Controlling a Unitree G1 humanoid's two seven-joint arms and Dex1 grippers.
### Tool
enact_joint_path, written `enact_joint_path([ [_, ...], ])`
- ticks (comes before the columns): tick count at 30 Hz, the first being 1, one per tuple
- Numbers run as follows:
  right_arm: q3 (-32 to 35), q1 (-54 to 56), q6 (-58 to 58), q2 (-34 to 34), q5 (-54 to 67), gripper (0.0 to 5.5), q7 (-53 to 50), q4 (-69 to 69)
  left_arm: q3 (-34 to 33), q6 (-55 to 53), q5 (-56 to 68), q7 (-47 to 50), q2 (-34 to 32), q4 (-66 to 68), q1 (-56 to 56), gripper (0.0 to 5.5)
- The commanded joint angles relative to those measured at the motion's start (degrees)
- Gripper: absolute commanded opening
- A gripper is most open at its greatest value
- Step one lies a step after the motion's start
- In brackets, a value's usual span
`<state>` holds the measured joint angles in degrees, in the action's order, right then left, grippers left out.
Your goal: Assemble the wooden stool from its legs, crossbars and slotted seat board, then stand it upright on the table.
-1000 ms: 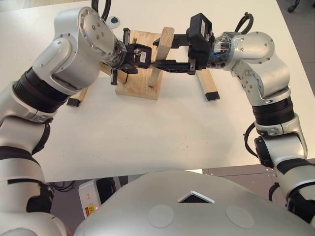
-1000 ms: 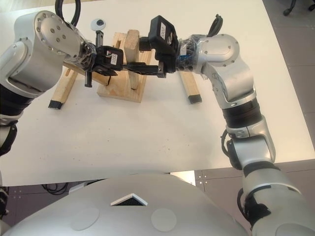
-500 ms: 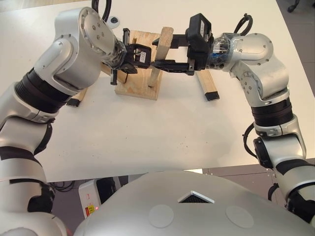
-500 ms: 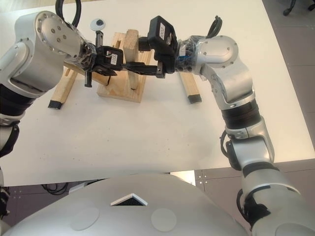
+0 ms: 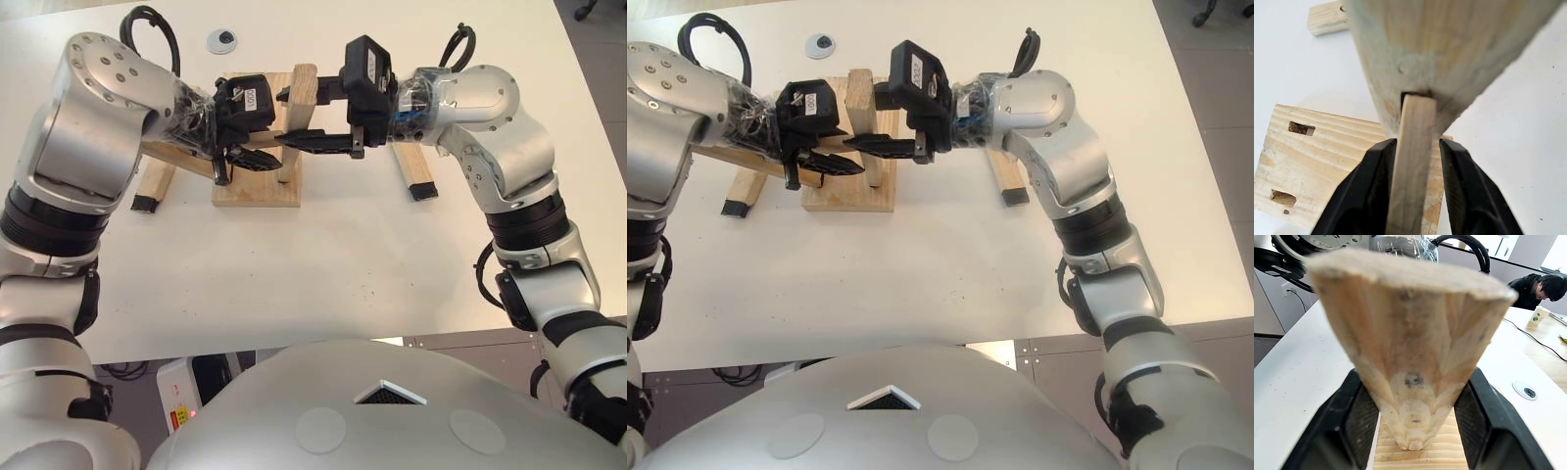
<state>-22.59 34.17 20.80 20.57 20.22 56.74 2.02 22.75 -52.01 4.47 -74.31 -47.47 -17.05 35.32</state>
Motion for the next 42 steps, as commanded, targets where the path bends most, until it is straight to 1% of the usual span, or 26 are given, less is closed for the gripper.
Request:
enact_joint_path([
  [1,-1.8,-1.6,2.5,3.0,-5.5,2.03,-0.8,-4.9,-2.5,0.8,4.2,-2.8,-4.2,-0.9,-1.4,1.50],
  [5,-1.8,-1.3,2.2,3.6,-5.6,2.03,-0.9,-5.1,-5.8,1.7,6.9,-3.1,-7.2,-1.5,-0.2,1.50],
  [7,-2.0,-1.3,2.1,3.6,-5.5,2.03,-0.8,-5.0,-5.7,1.4,7.6,-2.6,-7.6,-1.7,-0.5,1.50],
  [11,-2.2,-1.4,2.1,3.7,-5.3,2.03,-0.5,-4.6,-3.3,2.1,6.7,-0.5,-7.4,-0.8,-1.1,1.50],
  [13,-2.2,-1.4,2.0,3.7,-5.3,2.03,-0.5,-4.5,-3.8,1.7,7.3,-0.2,-7.4,-0.1,-0.7,1.50],
  [17,-2.5,-1.8,2.2,3.7,-5.3,2.03,-0.5,-4.2,-4.5,0.9,8.3,0.0,-7.7,0.5,1.0,0.89],
  [20,-2.8,-2.0,2.2,3.7,-5.3,2.03,-0.6,-4.0,-2.6,1.3,7.2,0.1,-8.5,1.5,1.6,0.59],
  [26,-2.9,-1.8,1.7,3.4,-5.4,2.03,-0.9,-3.8,6.6,3.5,2.6,-1.2,-8.0,6.3,2.1,0.50],
  [31,-2.9,-1.6,1.8,2.5,-4.9,2.03,-1.8,-2.7,12.0,4.2,0.0,-0.7,-6.5,10.9,1.2,0.48],
  [34,-4.0,-1.6,2.1,1.2,-4.6,2.03,-2.5,-1.8,12.7,1.8,2.0,-0.6,-4.2,9.9,1.3,0.48],
  [38,-6.5,-1.1,3.3,-1.7,-4.6,2.03,-3.8,-1.1,11.2,-1.6,4.6,-0.1,-2.1,8.9,2.1,0.48],
  [42,-7.3,-0.1,4.6,-4.0,-4.7,2.03,-5.3,-1.2,9.5,-3.1,5.6,0.6,-0.9,9.0,1.8,0.51],
])
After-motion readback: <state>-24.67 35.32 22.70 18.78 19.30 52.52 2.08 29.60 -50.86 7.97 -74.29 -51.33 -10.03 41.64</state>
